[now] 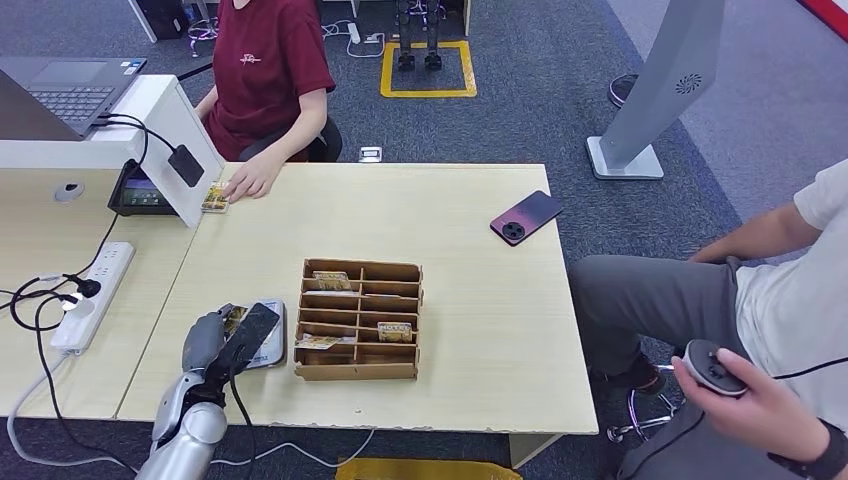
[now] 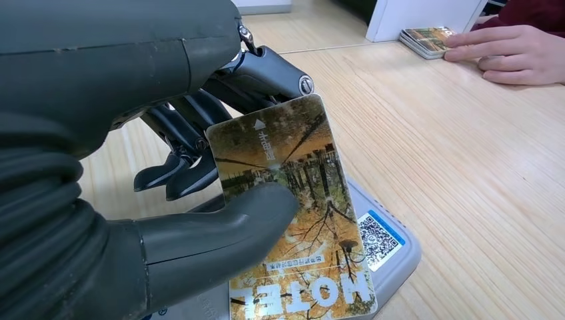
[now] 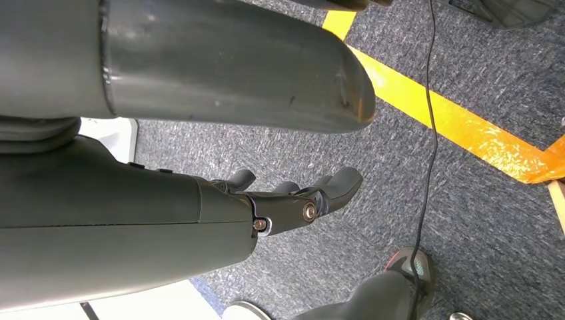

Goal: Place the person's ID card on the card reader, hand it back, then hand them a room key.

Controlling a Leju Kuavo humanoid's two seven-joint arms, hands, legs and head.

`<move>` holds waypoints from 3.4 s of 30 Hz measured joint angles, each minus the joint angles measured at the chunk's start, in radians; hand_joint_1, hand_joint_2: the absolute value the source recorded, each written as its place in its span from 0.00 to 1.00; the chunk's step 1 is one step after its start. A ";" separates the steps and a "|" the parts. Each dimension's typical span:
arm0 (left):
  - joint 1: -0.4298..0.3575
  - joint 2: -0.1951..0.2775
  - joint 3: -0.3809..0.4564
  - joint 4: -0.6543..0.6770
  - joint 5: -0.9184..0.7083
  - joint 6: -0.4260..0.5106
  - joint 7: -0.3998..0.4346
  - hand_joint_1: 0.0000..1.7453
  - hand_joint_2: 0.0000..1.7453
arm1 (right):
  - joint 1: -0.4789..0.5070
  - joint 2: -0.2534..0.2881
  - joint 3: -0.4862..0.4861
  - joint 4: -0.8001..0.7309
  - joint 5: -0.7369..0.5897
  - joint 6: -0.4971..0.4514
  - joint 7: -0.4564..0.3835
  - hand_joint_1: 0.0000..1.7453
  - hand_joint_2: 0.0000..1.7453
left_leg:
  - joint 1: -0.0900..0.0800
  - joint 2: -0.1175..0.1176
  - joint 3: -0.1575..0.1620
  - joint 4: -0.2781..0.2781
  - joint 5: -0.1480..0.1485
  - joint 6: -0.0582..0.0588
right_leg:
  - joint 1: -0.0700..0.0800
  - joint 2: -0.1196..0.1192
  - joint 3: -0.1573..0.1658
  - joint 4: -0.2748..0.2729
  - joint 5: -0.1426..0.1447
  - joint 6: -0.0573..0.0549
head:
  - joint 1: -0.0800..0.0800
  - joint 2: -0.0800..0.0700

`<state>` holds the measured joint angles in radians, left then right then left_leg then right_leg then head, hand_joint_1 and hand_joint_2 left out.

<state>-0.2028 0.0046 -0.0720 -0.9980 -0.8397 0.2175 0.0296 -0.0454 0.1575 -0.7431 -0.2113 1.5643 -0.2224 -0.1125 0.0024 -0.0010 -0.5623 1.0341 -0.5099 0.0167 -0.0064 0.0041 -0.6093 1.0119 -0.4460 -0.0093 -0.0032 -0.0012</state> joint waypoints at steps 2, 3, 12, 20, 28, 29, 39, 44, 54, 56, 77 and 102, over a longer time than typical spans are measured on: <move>-0.001 -0.001 0.001 0.000 0.035 -0.019 -0.016 1.00 1.00 | 0.000 0.000 0.000 0.000 0.000 0.000 0.000 0.00 0.00 | 0.000 0.000 0.000 0.000 0.000 0.000 | 0.000 0.000 0.000 0.000 0.000 0.000 | 0.000 0.000; -0.002 -0.001 0.002 -0.001 0.062 -0.034 -0.029 1.00 1.00 | 0.000 0.000 0.000 0.000 -0.001 -0.001 0.000 0.00 0.00 | 0.000 0.000 0.000 0.000 0.000 0.000 | 0.000 0.000 0.000 0.000 0.000 0.000 | 0.000 0.000; -0.010 0.033 0.019 -0.166 0.643 -0.301 -0.114 1.00 1.00 | 0.002 0.000 0.000 0.001 -0.008 -0.014 -0.016 0.00 0.00 | 0.000 0.000 0.000 0.000 0.001 -0.001 | 0.000 0.000 -0.001 0.000 0.001 -0.001 | 0.000 0.000; -0.140 0.095 0.019 -0.384 1.004 -0.279 -0.130 1.00 1.00 | 0.003 -0.002 0.000 0.002 -0.009 -0.018 -0.018 0.00 0.00 | 0.001 -0.001 -0.002 0.000 0.002 -0.003 | 0.001 -0.001 -0.002 0.001 0.002 -0.002 | 0.000 0.000; -0.255 0.115 0.011 -0.424 0.830 -0.100 -0.153 1.00 1.00 | -0.001 -0.002 0.009 0.002 -0.007 -0.011 -0.013 0.00 0.00 | 0.001 -0.001 -0.002 0.000 0.003 -0.003 | 0.001 0.000 -0.003 0.001 0.002 -0.003 | 0.000 0.000; -0.278 0.119 0.002 -0.420 0.729 -0.044 -0.155 1.00 1.00 | -0.002 -0.002 0.013 0.002 -0.004 -0.006 -0.011 0.00 0.00 | 0.001 -0.001 -0.002 0.000 0.003 -0.003 | 0.001 0.000 -0.004 0.001 0.002 -0.003 | 0.000 0.000; -0.385 0.142 -0.070 -0.349 0.133 0.220 -0.159 1.00 1.00 | -0.023 0.000 0.050 0.001 0.004 0.018 0.002 0.00 0.00 | 0.001 0.001 -0.003 0.000 0.003 -0.003 | 0.001 0.002 -0.004 0.001 0.003 -0.003 | 0.000 0.000; -0.434 0.167 -0.084 -0.245 -0.272 0.369 -0.154 1.00 1.00 | -0.033 0.000 0.087 0.001 0.005 0.033 0.001 0.00 0.00 | 0.001 0.001 -0.003 0.000 0.004 -0.003 | 0.001 0.002 -0.004 0.001 0.003 -0.004 | 0.000 0.000; -0.508 0.200 -0.158 0.027 -0.594 0.471 -0.103 1.00 1.00 | -0.032 -0.001 0.126 0.002 -0.008 0.039 -0.014 0.00 0.00 | 0.001 0.001 -0.003 0.000 0.005 -0.005 | 0.001 0.002 -0.005 0.001 0.004 -0.005 | 0.000 0.000; -0.509 0.200 -0.170 0.046 -0.613 0.471 -0.100 1.00 1.00 | -0.030 -0.002 0.128 0.002 -0.010 0.039 -0.015 0.00 0.00 | 0.001 0.001 -0.003 0.000 0.005 -0.005 | 0.001 0.002 -0.005 0.001 0.004 -0.005 | 0.000 0.000; -0.504 0.134 -0.244 0.139 -0.388 0.337 -0.143 0.00 1.00 | -0.012 -0.025 0.132 0.002 -0.051 0.022 -0.032 0.00 0.00 | 0.001 0.001 -0.004 0.000 0.005 -0.005 | 0.001 0.002 -0.006 0.001 0.004 -0.005 | 0.000 0.000; 0.040 0.258 -0.262 -0.502 0.075 -0.132 -0.362 0.00 1.00 | 0.028 -0.025 0.109 0.001 -0.099 -0.003 -0.023 0.00 0.00 | 0.001 0.003 -0.006 -0.001 0.004 -0.007 | 0.001 0.004 -0.008 0.002 0.004 -0.006 | 0.000 0.000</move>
<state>-0.1625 0.2621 -0.3342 -1.5001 -0.7642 0.0850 -0.3326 -0.0172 0.1323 -0.6341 -0.2102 1.4653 -0.2255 -0.1359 0.0034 0.0022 -0.5684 1.0333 -0.5060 0.0099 -0.0059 0.0081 -0.6178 1.0136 -0.4420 -0.0152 -0.0031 -0.0013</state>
